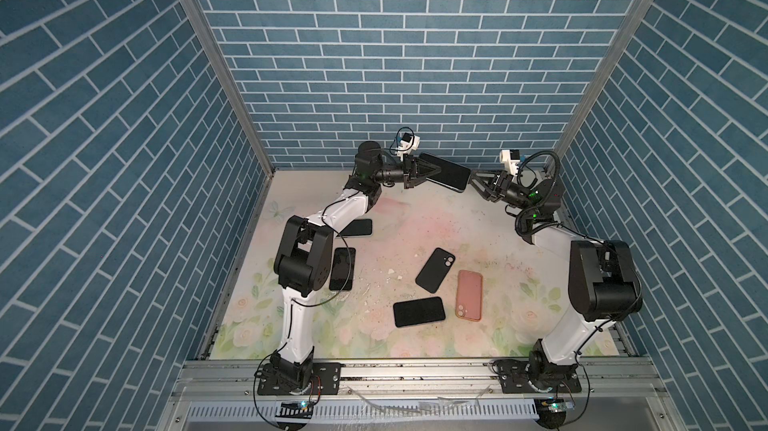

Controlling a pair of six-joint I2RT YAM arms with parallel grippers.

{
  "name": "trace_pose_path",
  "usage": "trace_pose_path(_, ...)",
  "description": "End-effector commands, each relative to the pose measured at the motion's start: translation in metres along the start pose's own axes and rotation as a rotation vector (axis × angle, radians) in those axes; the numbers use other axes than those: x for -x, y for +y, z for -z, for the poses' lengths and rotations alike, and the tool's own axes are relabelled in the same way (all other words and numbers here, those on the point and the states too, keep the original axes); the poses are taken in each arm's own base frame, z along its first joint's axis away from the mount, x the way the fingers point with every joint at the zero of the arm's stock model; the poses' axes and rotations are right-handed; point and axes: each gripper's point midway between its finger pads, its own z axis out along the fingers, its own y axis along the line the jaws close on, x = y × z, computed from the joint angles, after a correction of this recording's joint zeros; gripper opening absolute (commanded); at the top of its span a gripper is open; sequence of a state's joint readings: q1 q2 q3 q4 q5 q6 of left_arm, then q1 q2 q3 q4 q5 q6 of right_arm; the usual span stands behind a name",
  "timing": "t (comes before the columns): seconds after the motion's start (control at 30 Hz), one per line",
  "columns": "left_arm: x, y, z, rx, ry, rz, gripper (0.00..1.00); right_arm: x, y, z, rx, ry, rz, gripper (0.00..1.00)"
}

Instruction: Put the phone into the phone case

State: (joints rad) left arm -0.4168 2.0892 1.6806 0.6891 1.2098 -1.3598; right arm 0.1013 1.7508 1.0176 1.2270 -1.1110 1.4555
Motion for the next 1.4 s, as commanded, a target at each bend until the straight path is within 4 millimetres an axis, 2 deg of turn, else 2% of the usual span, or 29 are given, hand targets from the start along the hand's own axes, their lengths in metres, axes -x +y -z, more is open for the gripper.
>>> trace_pose_path(0.0,-0.002,-0.014,-0.005,-0.053,0.013,-0.066,0.18,0.008,0.018,-0.008,0.047,-0.002,0.046,0.66)
trace_pose_path(0.23,-0.005,-0.013,-0.010,-0.064,0.020,-0.058,0.18,0.015,0.022,-0.015,0.066,-0.011,0.051,0.49)
trace_pose_path(0.43,-0.005,-0.012,-0.010,-0.063,0.017,-0.052,0.18,0.017,0.016,-0.019,0.064,-0.019,0.041,0.35)
trace_pose_path(0.63,-0.006,-0.012,-0.011,-0.064,0.018,-0.052,0.22,0.015,-0.004,-0.021,0.036,-0.023,0.020,0.20)
trace_pose_path(0.83,-0.006,-0.010,-0.011,-0.063,0.013,-0.049,0.33,0.005,-0.028,-0.026,-0.035,-0.018,0.012,0.01)
trace_pose_path(1.0,-0.008,-0.012,-0.013,-0.067,0.013,-0.053,0.34,0.001,-0.048,-0.028,-0.140,-0.041,0.020,0.00)
trace_pose_path(1.1,-0.008,-0.013,-0.014,-0.070,0.008,-0.056,0.27,0.003,-0.051,-0.028,-0.165,-0.044,0.021,0.00)
trace_pose_path(1.23,-0.007,-0.014,-0.012,-0.071,-0.015,-0.059,0.12,0.001,-0.042,-0.030,-0.137,-0.016,0.018,0.15)
trace_pose_path(1.37,-0.005,-0.016,-0.010,-0.080,-0.041,-0.062,0.05,-0.009,-0.031,-0.030,-0.100,0.041,0.012,0.27)
